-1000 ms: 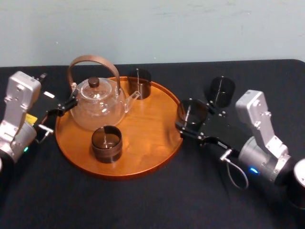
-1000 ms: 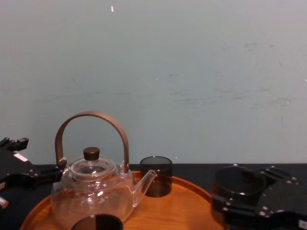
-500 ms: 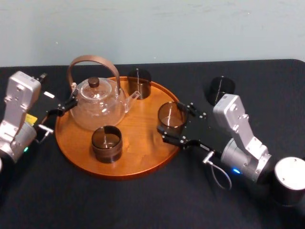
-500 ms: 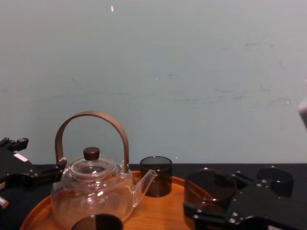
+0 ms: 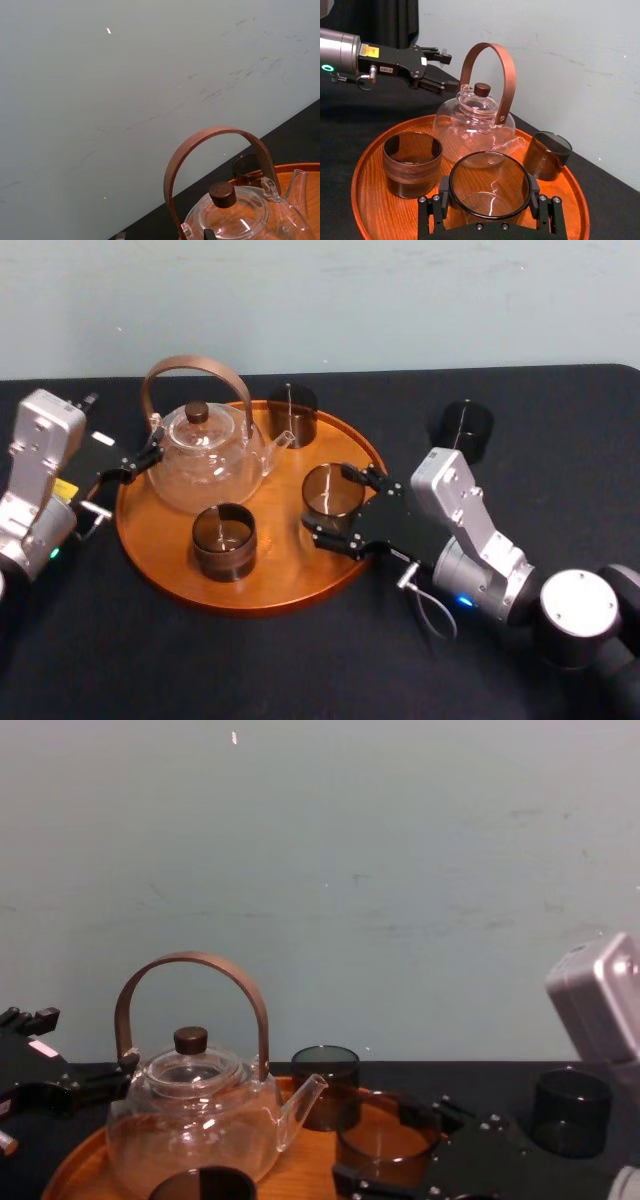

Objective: Pick up the glass from the table and place it on the tray.

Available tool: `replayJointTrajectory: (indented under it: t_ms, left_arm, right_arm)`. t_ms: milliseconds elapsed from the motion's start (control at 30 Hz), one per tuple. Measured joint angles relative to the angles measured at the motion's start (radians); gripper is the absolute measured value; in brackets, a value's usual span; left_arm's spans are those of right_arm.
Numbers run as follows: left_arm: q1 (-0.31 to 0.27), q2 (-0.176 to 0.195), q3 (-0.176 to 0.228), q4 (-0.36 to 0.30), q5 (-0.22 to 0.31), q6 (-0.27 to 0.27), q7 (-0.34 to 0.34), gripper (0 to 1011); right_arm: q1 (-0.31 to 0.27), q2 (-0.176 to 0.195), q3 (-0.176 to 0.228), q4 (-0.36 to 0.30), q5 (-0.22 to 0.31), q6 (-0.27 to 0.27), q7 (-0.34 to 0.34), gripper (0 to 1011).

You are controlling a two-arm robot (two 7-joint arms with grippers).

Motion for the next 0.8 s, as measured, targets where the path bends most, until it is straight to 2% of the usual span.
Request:
replayJointTrajectory:
  t_ms: [400,800]
  left_arm:
    - [0.000,0.000,0.000,0.000,0.000,0.000,0.000,1010]
    - [0.000,0.000,0.000,0.000,0.000,0.000,0.000,1010]
  right_arm:
    - [0.025,-0.023,-0.020,0.057,-0.003,-0.018,0.013,916]
    - [0.034,-0.034,-0.032,0.083,-0.007,-0.024,0.018,916]
